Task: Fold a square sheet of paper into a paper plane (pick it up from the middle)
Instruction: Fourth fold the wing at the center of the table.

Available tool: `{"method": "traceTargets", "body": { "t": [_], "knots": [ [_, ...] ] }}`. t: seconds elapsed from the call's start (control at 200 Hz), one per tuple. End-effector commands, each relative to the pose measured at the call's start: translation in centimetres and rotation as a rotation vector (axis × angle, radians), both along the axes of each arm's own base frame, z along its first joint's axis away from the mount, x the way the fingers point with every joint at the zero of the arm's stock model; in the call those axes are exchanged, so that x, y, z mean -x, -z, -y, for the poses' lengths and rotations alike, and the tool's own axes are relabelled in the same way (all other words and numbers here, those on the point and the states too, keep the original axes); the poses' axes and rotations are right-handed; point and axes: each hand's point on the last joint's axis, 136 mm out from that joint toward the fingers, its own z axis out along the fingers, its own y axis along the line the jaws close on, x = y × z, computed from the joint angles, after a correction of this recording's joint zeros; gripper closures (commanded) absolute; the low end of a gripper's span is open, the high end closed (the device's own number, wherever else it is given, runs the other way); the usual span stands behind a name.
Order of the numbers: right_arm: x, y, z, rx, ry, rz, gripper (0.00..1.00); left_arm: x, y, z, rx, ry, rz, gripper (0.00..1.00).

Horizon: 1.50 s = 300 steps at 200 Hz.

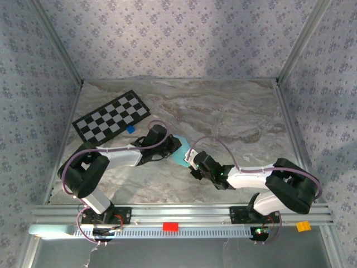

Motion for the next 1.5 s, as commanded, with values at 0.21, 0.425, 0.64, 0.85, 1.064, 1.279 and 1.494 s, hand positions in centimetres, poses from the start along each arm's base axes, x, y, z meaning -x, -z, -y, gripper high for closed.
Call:
{"method": "traceTargets", "body": {
  "t": [0.21, 0.425, 0.64, 0.85, 1.064, 1.279, 1.494],
  "knots": [
    [-0.51, -0.87, -0.61, -0.037, 0.034, 0.002, 0.81, -0.4, -1.42, -0.16, 0.015, -0.007, 0.027, 0.88],
    [-0.67, -0.8, -0.41, -0.039, 0.053, 0.0, 0.81, -0.48, -1.5, -0.25, 0.015, -0.013, 0.03, 0.88],
    [-0.93, -0.69, -0.35, -0.051, 0.072, -0.001, 0.78, -0.47, -1.49, -0.18, 0.017, -0.011, 0.03, 0.9],
    [-0.99, -0.67, -0.45, -0.057, 0.073, -0.003, 0.8, -0.42, -1.38, -0.21, 0.015, -0.012, 0.026, 0.9],
    [-0.94, -0.9, -0.64, -0.072, 0.069, -0.008, 0.8, -0.5, -1.34, -0.19, 0.013, -0.014, 0.025, 0.9],
    [-0.99, -0.94, -0.68, -0.084, 0.071, -0.016, 0.82, -0.47, -1.15, -0.3, 0.01, -0.017, 0.02, 0.91],
    [-1.01, -1.05, -0.66, -0.096, 0.073, -0.014, 0.81, -0.47, -1.13, -0.31, 0.008, -0.019, 0.02, 0.91]
  ]
}}
